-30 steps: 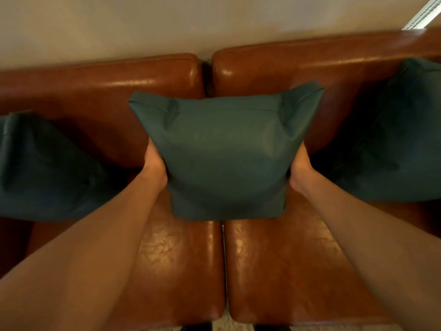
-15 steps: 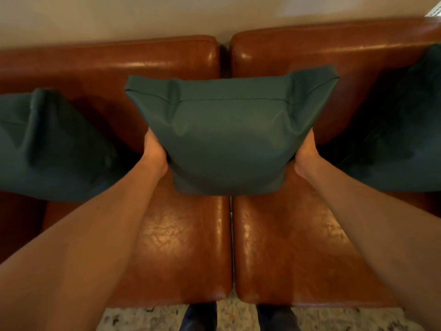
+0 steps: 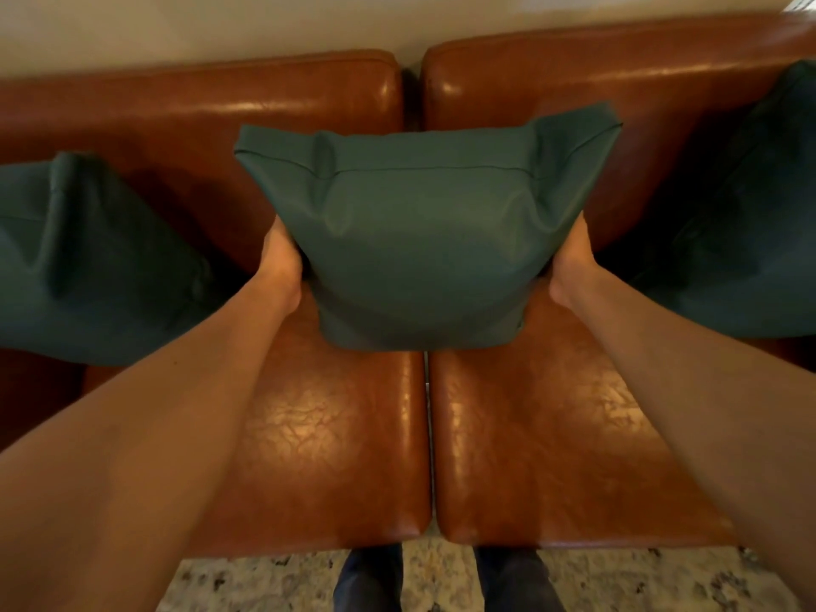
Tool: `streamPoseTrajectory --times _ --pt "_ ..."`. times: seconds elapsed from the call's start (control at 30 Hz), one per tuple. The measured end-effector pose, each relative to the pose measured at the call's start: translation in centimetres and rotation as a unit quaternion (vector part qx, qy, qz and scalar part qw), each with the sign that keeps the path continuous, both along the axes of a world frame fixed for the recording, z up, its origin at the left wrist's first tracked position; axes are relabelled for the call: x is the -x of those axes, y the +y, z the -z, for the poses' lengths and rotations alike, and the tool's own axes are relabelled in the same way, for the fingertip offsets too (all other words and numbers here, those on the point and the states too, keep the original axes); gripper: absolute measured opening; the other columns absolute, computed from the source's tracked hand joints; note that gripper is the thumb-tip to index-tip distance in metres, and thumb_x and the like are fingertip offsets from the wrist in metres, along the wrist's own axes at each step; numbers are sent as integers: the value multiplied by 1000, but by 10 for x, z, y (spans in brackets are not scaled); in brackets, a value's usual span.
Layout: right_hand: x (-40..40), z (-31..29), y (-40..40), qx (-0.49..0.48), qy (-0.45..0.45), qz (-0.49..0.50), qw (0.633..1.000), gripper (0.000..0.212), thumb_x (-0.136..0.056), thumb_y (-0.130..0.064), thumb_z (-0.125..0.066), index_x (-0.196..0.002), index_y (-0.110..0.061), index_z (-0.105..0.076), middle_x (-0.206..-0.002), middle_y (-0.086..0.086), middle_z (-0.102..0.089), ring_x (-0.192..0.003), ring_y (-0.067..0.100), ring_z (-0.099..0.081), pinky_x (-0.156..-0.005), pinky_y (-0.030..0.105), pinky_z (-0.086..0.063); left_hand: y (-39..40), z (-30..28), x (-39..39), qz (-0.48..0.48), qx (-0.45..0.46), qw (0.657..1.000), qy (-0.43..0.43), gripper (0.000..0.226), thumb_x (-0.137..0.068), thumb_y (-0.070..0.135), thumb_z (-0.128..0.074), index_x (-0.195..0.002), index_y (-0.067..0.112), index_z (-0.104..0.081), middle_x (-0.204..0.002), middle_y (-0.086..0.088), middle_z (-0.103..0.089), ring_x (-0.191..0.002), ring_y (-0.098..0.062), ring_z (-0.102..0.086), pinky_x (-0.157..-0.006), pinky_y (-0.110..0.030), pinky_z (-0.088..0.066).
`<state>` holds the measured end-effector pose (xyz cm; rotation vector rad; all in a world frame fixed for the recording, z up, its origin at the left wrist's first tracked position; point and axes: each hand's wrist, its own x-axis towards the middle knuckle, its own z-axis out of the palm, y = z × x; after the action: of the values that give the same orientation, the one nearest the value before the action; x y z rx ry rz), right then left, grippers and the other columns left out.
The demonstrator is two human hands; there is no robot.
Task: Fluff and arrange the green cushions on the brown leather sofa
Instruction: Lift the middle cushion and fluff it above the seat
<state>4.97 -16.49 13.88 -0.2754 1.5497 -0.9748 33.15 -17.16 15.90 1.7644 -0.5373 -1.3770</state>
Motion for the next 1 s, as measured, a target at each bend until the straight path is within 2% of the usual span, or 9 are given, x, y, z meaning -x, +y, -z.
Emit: streamPoseTrajectory --times 0.17,0.3,0.47,0.63,0.8,1.0 --pt "-1 -1 1 9 -35 -8 999 59 -88 -66 -35 -117 -27 -68 -117 -3 -69 -108 17 -62 -97 37 -48 1 -2 0 5 -6 1000 4 30 -96 47 -41 -91 32 -66 -97 9 -71 -102 -15 -64 -88 -32 -52" --pt "0 0 1 -1 -22 -6 1000 60 -83 -69 -39 -115 -28 -70 -117 -3 -70 -109 20 -63 -101 41 -47 4 -4 1 3 9 1000 12 31 -97 44 -41 -90 32 -68 -87 12 -73 -95 -13 -66 -81 -30 -53" --pt "7 -5 -3 -11 -1 -62 998 55 -86 -65 -39 -117 -29 -67 -116 -4 -70 -108 18 -63 -95 39 -50 5 -5 2 6 9 1000 12 29 -97 45 -41 -93 32 -67 -99 9 -71 -105 -15 -64 -94 -33 -51" --pt "14 -10 -5 -28 17 -108 994 53 -87 -63 -36 -119 -31 -63 -118 -5 -67 -111 20 -60 -101 45 -46 7 -8 3 18 7 1000 24 31 -96 49 -40 -96 34 -67 -100 10 -72 -102 -14 -64 -89 -33 -52" --pt "11 -11 -2 -22 23 -103 994 42 -90 -61 -34 -106 -34 -63 -111 -7 -66 -108 19 -60 -103 45 -45 8 -10 3 19 11 999 30 31 -97 48 -40 -97 33 -67 -98 11 -72 -99 -12 -65 -81 -30 -51" --pt "11 -13 -1 -25 20 -99 995 42 -89 -63 -34 -98 -34 -63 -104 -9 -66 -105 16 -60 -103 43 -45 8 -11 4 8 3 999 32 32 -97 48 -40 -101 31 -67 -99 10 -72 -96 -12 -65 -75 -29 -52"
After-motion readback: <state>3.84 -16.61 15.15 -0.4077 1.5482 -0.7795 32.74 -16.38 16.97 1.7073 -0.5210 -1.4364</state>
